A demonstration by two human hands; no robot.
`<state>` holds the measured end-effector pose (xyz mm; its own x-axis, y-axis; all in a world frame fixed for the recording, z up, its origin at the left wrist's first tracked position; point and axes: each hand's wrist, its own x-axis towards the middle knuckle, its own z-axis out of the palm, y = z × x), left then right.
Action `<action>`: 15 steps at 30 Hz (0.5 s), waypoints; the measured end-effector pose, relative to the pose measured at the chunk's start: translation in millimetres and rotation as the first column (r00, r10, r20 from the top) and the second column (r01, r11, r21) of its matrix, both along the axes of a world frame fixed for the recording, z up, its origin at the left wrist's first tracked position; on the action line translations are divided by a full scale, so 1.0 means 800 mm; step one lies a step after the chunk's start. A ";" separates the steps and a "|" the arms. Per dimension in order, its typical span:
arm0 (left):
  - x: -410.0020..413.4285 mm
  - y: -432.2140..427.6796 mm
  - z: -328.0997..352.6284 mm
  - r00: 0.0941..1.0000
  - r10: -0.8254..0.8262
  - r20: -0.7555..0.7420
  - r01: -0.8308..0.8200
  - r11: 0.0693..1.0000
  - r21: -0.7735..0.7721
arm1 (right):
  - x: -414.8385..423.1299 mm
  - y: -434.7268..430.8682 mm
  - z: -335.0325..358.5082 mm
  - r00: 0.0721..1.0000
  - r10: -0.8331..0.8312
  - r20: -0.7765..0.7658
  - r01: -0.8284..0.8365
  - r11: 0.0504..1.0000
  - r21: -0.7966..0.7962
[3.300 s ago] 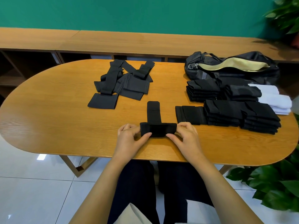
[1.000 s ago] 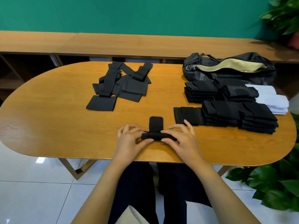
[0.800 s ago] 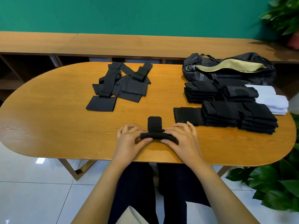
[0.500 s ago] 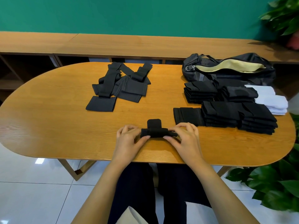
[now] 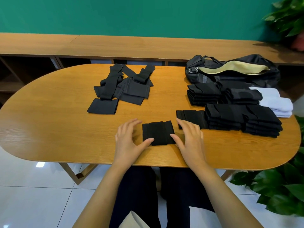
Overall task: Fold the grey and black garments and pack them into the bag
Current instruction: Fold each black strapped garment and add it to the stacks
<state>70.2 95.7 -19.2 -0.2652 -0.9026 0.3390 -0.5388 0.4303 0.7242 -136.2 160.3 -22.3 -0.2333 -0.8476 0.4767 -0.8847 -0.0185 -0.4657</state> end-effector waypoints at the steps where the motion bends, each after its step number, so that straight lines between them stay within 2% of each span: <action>1: 0.002 -0.001 0.001 0.999 -0.049 0.009 0.049 0.999 0.017 | 0.000 0.000 0.000 1.000 -0.001 -0.006 0.001 1.000 -0.001; 5: 0.002 -0.003 -0.003 0.974 -0.180 0.135 0.173 0.983 0.067 | 0.000 0.001 -0.001 1.000 0.021 0.010 -0.021 1.000 0.005; 10: -0.001 -0.002 -0.006 0.991 -0.045 0.127 0.044 0.999 0.015 | 0.004 0.004 0.003 0.993 0.109 0.051 -0.108 0.994 -0.007; 12: -0.002 -0.002 -0.006 0.993 0.017 0.115 -0.018 1.000 0.013 | 0.005 0.004 0.007 0.985 0.173 -0.007 -0.173 0.985 0.018; 15: -0.002 -0.002 -0.005 0.990 0.057 0.127 -0.058 0.998 0.003 | 0.009 0.005 0.013 0.933 0.293 -0.209 -0.276 0.955 0.104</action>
